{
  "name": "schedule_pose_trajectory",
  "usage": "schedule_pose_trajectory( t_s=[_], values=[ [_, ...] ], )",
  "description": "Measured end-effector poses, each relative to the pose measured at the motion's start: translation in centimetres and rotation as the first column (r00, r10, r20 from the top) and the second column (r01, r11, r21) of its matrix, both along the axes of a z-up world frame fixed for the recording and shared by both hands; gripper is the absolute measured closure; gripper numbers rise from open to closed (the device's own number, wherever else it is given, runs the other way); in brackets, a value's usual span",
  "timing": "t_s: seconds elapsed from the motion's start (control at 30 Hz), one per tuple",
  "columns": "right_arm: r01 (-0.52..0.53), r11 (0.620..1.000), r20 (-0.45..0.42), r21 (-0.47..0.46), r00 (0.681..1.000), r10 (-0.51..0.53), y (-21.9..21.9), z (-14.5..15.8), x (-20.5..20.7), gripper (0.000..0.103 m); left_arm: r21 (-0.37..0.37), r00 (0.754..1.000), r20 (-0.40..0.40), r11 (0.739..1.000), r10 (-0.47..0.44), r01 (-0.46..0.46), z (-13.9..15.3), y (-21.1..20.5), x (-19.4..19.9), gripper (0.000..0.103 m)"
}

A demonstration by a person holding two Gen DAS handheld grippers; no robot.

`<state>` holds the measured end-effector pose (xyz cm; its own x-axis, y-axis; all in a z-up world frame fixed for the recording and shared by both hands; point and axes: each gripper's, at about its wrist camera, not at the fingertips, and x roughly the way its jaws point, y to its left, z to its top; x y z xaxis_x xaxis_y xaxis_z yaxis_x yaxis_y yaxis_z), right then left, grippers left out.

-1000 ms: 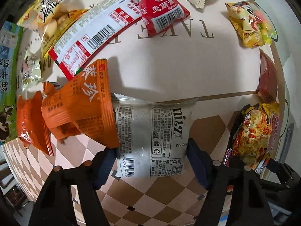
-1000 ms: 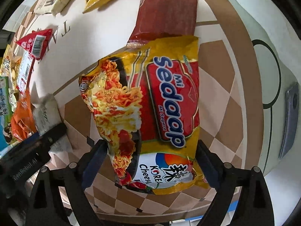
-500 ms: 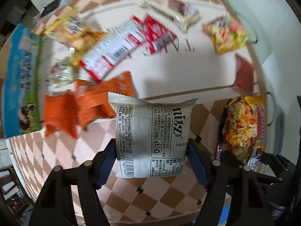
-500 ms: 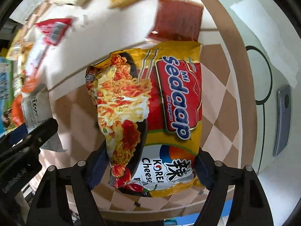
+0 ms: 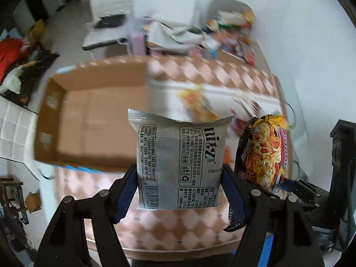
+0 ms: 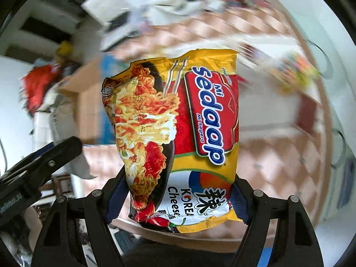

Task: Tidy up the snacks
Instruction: 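Carry both packets into the cardboard box and open both tools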

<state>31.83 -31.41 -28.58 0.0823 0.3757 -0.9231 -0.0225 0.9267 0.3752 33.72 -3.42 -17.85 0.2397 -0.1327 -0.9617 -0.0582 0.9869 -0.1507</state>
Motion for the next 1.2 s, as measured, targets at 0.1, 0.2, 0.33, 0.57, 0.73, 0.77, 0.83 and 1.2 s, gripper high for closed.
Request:
schedule_pose_trajectory(
  t_s=[0.1,0.2,0.33,0.57,0.73,0.77,0.83,1.2],
  values=[
    [-0.042,0.999,0.023,0.018,0.999,0.042,6.2,2.9,4.2,0.022,0.039,0.999,0.000,0.998,0.041,-0.041,0.2,6.7,1.9,0.032],
    [-0.060,0.997,0.013,0.039,0.998,0.059,12.9,3.1,7.8,0.022,0.047,0.998,-0.042,0.997,0.055,-0.053,-1.7,12.0,4.6,0.032],
    [-0.068,0.997,-0.021,0.021,0.997,0.069,20.7,1.3,11.8,0.022,0.039,0.991,-0.095,0.995,0.097,-0.094,-5.5,17.5,8.2,0.032],
    [-0.062,0.997,-0.143,-0.051,0.988,0.054,28.5,-7.2,17.5,0.022,-0.044,0.962,-0.262,0.994,0.081,-0.096,-13.5,22.8,12.5,0.032],
    [-0.086,0.989,-0.180,-0.119,0.982,0.064,30.2,-11.6,18.9,0.022,-0.079,0.940,-0.339,0.994,0.048,-0.079,-17.4,23.1,14.3,0.032],
    [-0.088,0.988,-0.186,-0.130,0.981,0.063,30.6,-12.1,18.8,0.022,-0.084,0.936,-0.349,0.994,0.038,-0.072,-18.0,22.9,14.6,0.032],
    [-0.086,0.986,-0.198,-0.144,0.979,0.056,31.1,-13.3,18.9,0.022,-0.086,0.933,-0.360,0.995,0.021,-0.056,-18.4,22.4,14.9,0.032],
    [-0.148,0.967,-0.223,-0.207,0.970,0.101,35.0,-16.1,20.3,0.013,-0.018,0.920,-0.391,1.000,0.014,-0.023,-20.6,21.6,16.3,0.018]
  ],
)
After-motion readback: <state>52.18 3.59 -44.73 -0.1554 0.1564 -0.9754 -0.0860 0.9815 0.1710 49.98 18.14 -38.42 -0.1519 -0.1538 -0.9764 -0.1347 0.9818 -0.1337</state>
